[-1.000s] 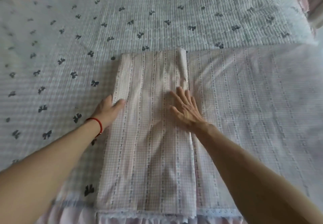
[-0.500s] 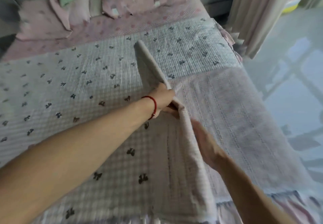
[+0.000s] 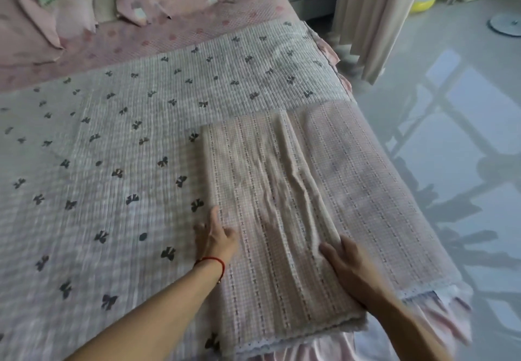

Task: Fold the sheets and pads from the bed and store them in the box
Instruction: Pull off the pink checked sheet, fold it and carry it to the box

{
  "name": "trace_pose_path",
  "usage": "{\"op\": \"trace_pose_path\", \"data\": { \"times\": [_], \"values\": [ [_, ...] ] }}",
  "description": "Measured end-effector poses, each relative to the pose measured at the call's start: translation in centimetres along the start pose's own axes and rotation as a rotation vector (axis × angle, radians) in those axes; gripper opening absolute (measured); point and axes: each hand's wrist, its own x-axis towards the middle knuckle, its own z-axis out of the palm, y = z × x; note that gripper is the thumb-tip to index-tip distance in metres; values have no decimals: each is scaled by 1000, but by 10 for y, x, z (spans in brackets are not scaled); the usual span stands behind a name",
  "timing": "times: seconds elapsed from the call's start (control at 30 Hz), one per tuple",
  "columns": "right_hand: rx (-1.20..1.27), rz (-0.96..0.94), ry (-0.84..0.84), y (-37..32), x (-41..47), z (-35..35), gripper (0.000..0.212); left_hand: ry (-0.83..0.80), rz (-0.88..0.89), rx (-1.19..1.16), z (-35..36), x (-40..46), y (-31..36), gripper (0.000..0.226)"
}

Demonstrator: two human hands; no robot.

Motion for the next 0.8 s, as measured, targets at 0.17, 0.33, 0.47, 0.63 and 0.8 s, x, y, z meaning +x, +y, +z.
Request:
{"op": "trace_pose_path", "data": {
  "times": [0.17, 0.33, 0.47, 0.63, 0.8],
  "values": [
    [-159, 92, 86, -2, -8, 7, 30, -141, -166, -136, -13, 9, -7, 84],
    [-414, -99, 197, -46, 12, 24, 60, -252, -216, -97, -15, 21, -1, 90],
    [-669, -341, -4, -81, 77, 45, 67, -75, -150, -69, -15, 60, 20, 80],
    [-719, -303, -57, -98, 167, 58, 71, 61, -181, -167, -28, 148, 58, 58],
    [-714, -346, 16, -121, 239, 56, 75, 45, -192, -362, -36, 238, 84, 67]
  ]
}}
